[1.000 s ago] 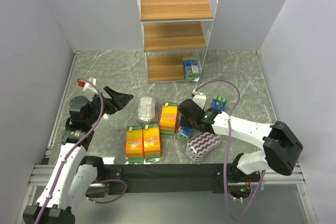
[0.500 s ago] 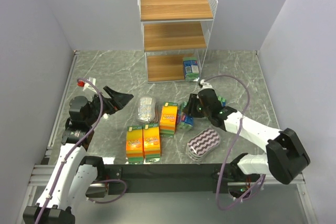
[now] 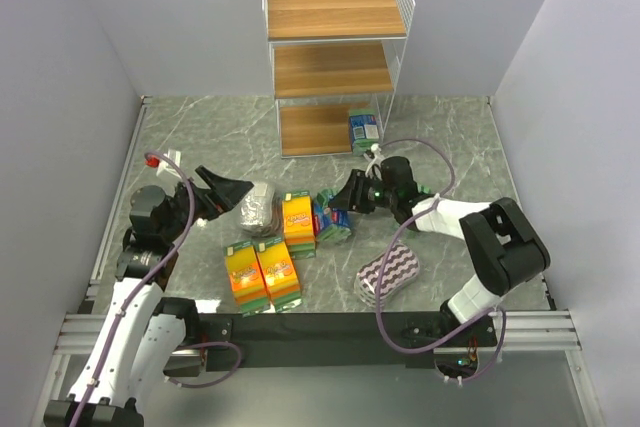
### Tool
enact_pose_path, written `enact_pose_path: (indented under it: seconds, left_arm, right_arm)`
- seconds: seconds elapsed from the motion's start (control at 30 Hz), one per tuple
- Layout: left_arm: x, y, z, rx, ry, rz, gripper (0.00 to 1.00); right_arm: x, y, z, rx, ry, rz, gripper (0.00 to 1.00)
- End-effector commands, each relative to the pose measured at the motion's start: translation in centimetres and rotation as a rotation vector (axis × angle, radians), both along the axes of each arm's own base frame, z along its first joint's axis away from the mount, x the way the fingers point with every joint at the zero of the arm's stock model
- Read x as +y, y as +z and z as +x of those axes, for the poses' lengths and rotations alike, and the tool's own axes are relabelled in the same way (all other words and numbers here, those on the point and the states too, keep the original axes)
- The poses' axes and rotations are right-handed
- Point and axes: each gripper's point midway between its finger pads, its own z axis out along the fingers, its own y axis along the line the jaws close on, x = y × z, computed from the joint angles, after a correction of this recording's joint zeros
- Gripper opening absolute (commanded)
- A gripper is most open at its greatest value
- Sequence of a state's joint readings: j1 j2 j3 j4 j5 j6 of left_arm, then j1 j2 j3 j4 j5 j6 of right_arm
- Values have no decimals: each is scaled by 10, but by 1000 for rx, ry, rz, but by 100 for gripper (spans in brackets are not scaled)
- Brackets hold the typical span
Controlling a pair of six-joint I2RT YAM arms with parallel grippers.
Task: Place and organize the cleaning sponges onto the shelf
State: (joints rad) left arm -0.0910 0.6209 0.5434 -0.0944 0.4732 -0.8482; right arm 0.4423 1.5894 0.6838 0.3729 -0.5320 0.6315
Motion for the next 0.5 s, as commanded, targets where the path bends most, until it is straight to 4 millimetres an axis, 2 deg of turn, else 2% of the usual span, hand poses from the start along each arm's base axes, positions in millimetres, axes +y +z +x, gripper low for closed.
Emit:
enact_pose_path:
  seconds: [0.0, 0.03, 0.07, 0.1, 0.17, 0.2, 0.33, 0.4, 0.43, 0.47]
  left_arm:
    - [2, 13, -1, -55, 9, 17, 97]
    - [2, 11, -1, -54, 7, 18, 97]
    - [2, 10, -1, -52, 7, 20, 97]
    - [3, 9, -1, -51, 8, 20, 96]
    - [2, 7, 1, -47, 9, 18, 97]
    - [2, 6, 1, -49, 6, 14, 97]
    - [-1, 2, 5, -36, -5, 0, 96]
    - [-2, 4, 6, -39, -11, -7, 96]
    - [-2, 4, 6, -39, -11, -7, 96]
    - [-2, 3, 7, -38, -8, -5, 96]
  right_arm:
    - [14, 41, 16, -109, 39, 80, 55]
    - [8, 42, 20, -131, 13, 40, 64]
    - [0, 35, 21, -102, -23, -18, 70]
    - [-14, 31, 33, -112, -114, -92, 77]
    - [-39, 28, 40, -80, -216, -223, 79]
    - [-59, 26, 51, -93, -320, -317, 80]
    - [-101, 32, 55, -58, -478, -534, 81]
    - [-99, 37, 49, -75, -455, -528, 82]
    - [-95, 50, 45, -121, -430, -494, 81]
    - [-81, 52, 37, -141, -360, -452, 80]
